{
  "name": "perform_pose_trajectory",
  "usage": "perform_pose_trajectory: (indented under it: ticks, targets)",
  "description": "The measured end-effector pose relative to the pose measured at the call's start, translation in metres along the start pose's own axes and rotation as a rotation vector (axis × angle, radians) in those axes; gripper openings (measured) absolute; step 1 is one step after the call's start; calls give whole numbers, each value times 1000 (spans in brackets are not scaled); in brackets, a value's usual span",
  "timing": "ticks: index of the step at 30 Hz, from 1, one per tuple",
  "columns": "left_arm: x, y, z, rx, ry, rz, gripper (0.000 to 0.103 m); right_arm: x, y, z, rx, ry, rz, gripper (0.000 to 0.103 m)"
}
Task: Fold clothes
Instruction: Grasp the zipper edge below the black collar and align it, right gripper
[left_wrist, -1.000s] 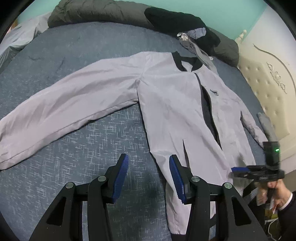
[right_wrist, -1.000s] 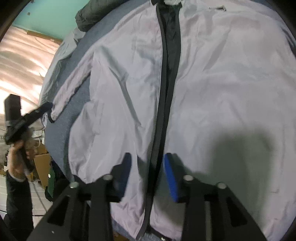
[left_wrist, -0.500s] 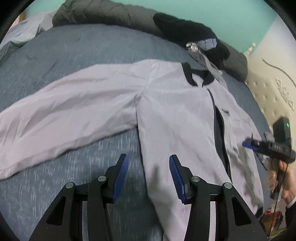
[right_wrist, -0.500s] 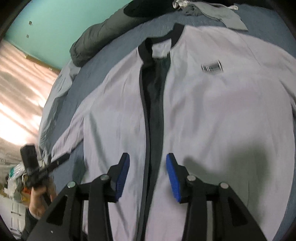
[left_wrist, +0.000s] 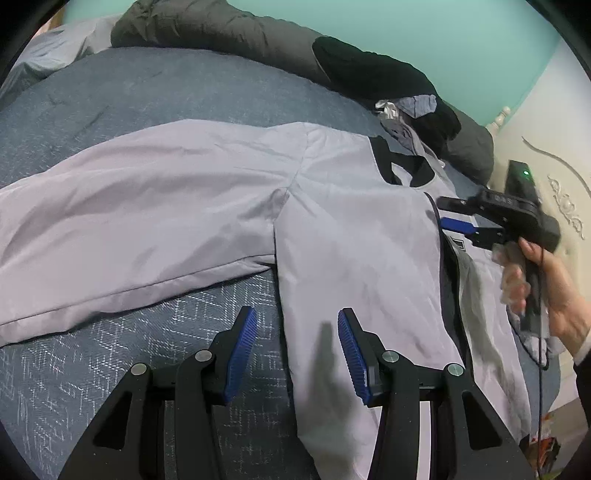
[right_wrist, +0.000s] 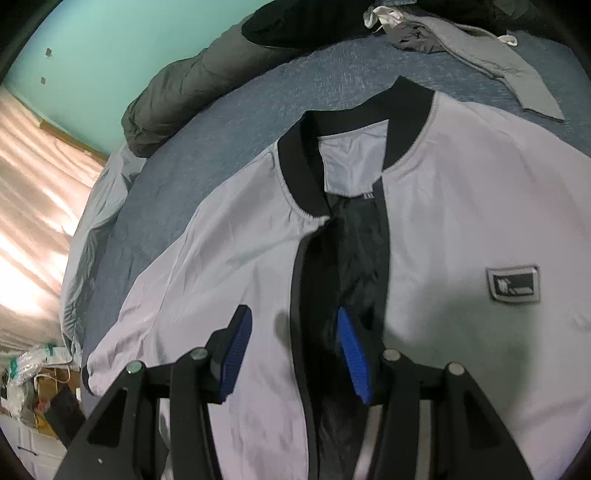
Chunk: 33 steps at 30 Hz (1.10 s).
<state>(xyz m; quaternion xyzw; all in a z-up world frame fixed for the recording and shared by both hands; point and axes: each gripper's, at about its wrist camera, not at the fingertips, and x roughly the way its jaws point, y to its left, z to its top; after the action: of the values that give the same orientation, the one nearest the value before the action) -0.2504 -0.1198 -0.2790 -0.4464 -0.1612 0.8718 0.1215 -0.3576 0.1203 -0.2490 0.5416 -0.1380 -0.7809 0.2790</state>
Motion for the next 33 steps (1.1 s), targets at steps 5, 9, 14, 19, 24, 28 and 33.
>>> perform_pose_trajectory:
  ticks: [5, 9, 14, 19, 24, 28, 33]
  targets:
    - [-1, 3, 2, -6, -8, -14, 50, 27, -1, 5, -3, 22, -34, 9]
    - [1, 4, -1, -6, 3, -27, 50, 31, -4, 5, -27, 1, -73, 3]
    - [1, 8, 1, -12, 2, -20, 50, 25, -13, 6, 10, -62, -108, 3]
    - [0, 11, -1, -22, 3, -23, 50, 36, -23, 3, 20, -15, -140, 3]
    - [-2, 13, 0, -16, 3, -20, 50, 40, -24, 3, 10, -25, -186, 3]
    - [-4, 17, 1, -25, -3, -15, 50, 34, -17, 1, -31, -37, -171, 5]
    - [-3, 17, 1, -38, 0, -22, 51, 14, 7, -4, -196, -87, -141, 3]
